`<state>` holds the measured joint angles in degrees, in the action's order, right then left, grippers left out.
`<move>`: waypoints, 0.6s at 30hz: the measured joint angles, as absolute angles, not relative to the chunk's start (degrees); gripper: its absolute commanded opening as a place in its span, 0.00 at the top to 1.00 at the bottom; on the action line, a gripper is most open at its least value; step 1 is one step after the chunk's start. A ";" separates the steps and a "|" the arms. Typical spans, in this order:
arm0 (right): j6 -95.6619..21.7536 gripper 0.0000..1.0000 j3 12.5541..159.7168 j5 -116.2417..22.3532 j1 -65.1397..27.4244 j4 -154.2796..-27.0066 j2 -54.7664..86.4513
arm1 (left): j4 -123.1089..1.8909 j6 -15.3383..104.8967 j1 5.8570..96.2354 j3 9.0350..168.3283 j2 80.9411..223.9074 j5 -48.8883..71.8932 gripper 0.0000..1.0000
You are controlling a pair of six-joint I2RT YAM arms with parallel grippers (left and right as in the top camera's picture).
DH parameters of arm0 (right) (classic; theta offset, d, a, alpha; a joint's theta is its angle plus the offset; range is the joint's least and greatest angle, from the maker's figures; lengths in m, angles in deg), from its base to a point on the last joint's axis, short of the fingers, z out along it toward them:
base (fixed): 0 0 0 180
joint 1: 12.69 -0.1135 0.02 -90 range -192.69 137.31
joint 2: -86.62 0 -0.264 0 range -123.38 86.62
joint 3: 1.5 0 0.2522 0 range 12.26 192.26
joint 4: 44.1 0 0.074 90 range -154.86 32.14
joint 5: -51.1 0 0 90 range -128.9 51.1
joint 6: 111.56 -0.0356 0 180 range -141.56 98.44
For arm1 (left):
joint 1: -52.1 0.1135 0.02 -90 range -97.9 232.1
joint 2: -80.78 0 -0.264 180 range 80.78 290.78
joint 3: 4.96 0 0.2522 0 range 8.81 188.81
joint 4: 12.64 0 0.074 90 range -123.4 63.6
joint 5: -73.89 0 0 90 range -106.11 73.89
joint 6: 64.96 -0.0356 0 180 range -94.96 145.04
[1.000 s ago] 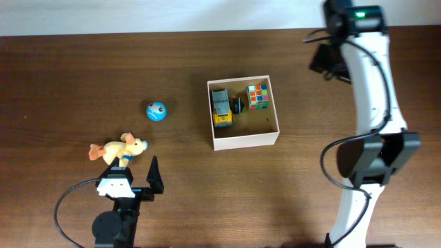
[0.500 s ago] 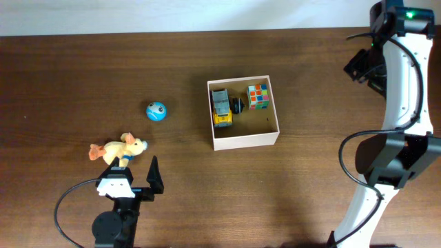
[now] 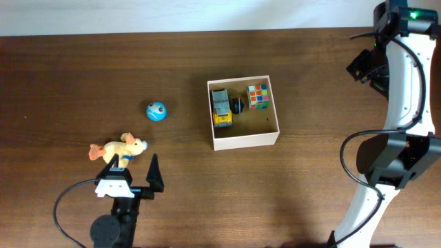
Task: Pack container
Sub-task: 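Move the left gripper forward over the yellow plush chick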
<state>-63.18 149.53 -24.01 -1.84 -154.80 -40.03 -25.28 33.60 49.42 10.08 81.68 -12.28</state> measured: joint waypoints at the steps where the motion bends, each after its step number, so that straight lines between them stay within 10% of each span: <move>1: -63.14 0.01 149.53 -24.01 -1.84 -154.83 -40.03 | -23.55 33.62 49.42 10.11 81.68 -10.99 0.01; 18: -63.18 0.01 149.60 -24.44 -1.84 -154.85 -40.03 | -54.96 26.15 49.42 47.72 116.26 -6.44 0.01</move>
<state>-63.18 149.60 -24.44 -1.84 -154.85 -40.03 -54.96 26.15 49.42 47.72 116.26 -6.44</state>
